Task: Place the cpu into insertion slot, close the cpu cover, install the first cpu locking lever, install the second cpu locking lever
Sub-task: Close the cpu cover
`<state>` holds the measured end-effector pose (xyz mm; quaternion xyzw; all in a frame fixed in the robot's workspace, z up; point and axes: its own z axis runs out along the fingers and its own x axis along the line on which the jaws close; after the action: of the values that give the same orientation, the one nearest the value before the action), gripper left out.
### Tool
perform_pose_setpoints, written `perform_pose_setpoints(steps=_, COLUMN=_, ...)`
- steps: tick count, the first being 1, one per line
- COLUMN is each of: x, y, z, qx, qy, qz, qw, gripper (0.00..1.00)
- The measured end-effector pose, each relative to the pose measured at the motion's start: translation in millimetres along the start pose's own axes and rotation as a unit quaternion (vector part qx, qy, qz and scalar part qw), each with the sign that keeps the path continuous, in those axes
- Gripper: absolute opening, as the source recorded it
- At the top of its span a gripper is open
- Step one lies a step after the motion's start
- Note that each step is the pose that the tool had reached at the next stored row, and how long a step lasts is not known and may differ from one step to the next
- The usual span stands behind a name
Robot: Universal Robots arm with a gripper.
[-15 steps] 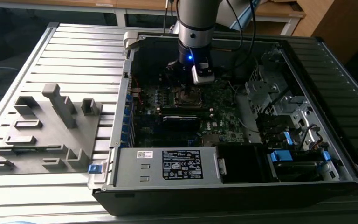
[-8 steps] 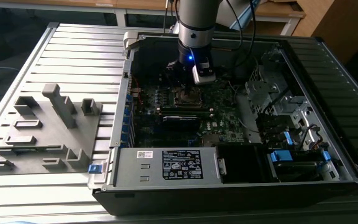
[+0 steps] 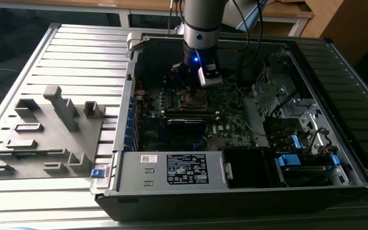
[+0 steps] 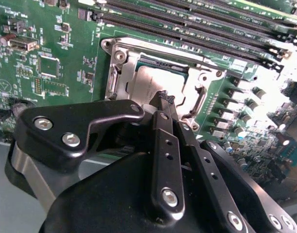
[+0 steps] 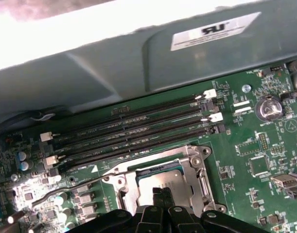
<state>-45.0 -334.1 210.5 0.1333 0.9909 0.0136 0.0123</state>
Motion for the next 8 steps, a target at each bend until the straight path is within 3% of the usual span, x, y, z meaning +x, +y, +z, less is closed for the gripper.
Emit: perform_pose_setpoints(steps=8, x=0.0, y=0.0, z=0.0, qx=-0.0001, qy=0.0002, qz=-0.007, qw=0.99998, gripper=0.11)
